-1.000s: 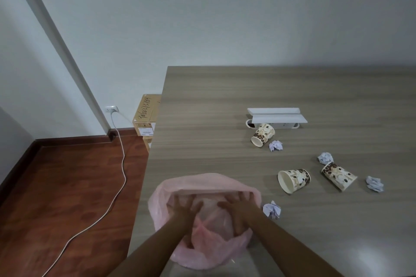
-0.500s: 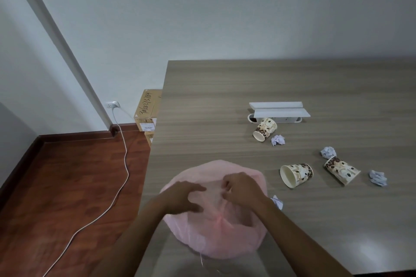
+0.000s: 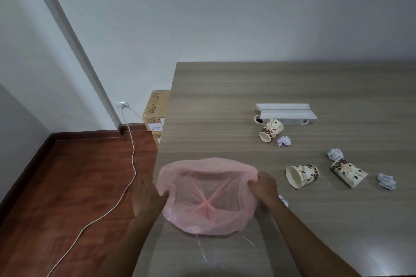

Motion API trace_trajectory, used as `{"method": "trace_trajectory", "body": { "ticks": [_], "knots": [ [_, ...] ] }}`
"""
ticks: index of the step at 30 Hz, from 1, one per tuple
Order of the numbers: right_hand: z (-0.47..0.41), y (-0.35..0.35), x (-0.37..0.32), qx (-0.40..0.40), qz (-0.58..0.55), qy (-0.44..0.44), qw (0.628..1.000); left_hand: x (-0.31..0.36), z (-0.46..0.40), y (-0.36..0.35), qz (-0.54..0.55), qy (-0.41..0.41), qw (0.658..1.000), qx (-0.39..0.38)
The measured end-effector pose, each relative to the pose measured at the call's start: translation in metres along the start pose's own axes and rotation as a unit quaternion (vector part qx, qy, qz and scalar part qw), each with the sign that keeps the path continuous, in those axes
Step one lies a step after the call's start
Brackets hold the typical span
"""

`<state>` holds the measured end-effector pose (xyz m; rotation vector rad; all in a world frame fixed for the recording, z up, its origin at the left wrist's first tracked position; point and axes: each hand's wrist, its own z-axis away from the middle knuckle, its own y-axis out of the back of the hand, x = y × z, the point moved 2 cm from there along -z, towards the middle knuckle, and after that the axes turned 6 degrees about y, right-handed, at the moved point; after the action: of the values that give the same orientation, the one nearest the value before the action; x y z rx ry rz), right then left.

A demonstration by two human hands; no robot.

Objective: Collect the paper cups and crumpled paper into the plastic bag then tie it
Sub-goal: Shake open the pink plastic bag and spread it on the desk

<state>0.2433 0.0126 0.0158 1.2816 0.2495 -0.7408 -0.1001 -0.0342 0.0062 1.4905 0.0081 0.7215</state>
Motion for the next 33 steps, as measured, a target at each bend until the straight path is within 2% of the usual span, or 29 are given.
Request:
{"method": "trace_trajectory", "body": {
  "ticks": [2,3,5,9,11,14,15,19,22,24,27,29,31,33],
  "knots": [
    [0.002,0.002,-0.004,-0.001,-0.025,0.004,1.000,-0.013,-0.005,-0.004,0.040,0.094,0.990,-0.097],
    [0.003,0.005,-0.007,0.005,-0.040,0.005,0.999,-0.014,-0.007,-0.003,0.067,0.111,0.985,-0.109],
    [0.006,0.011,-0.015,0.035,-0.061,0.020,0.997,-0.006,-0.009,0.010,0.101,0.114,0.985,-0.081],
    [0.013,0.031,-0.037,0.106,-0.051,0.065,0.991,0.028,-0.008,0.045,0.130,0.065,0.989,0.009],
    [0.011,0.040,-0.049,0.093,-0.032,0.061,0.993,0.043,-0.009,0.057,0.137,0.052,0.989,0.019],
    [0.009,0.047,-0.058,-0.023,-0.044,0.035,0.998,0.050,-0.012,0.055,0.211,0.079,0.972,-0.067],
    [0.008,0.048,-0.057,-0.036,-0.063,0.032,0.997,0.050,-0.012,0.053,0.241,0.087,0.962,-0.097],
    [0.008,0.052,-0.052,-0.011,-0.018,0.048,0.999,0.039,-0.011,0.045,0.363,0.163,0.904,-0.158],
    [0.010,0.050,-0.042,0.063,-0.073,0.057,0.994,0.034,-0.006,0.039,0.372,0.215,0.880,-0.200],
    [0.010,0.049,-0.037,0.075,-0.102,0.029,0.992,0.030,-0.002,0.035,0.352,0.252,0.870,-0.236],
    [0.010,0.043,-0.026,0.021,-0.056,-0.019,0.998,0.028,0.005,0.037,0.257,0.244,0.904,-0.239],
    [0.007,0.043,-0.021,-0.049,-0.127,-0.068,0.988,0.028,0.005,0.039,0.281,0.221,0.906,-0.225],
    [0.006,0.046,-0.018,-0.151,-0.268,-0.118,0.944,0.027,0.006,0.038,0.363,0.239,0.869,-0.237],
    [0.012,0.052,-0.017,-0.236,-0.394,-0.125,0.879,0.029,0.011,0.040,0.428,0.259,0.823,-0.270]
  ]
}}
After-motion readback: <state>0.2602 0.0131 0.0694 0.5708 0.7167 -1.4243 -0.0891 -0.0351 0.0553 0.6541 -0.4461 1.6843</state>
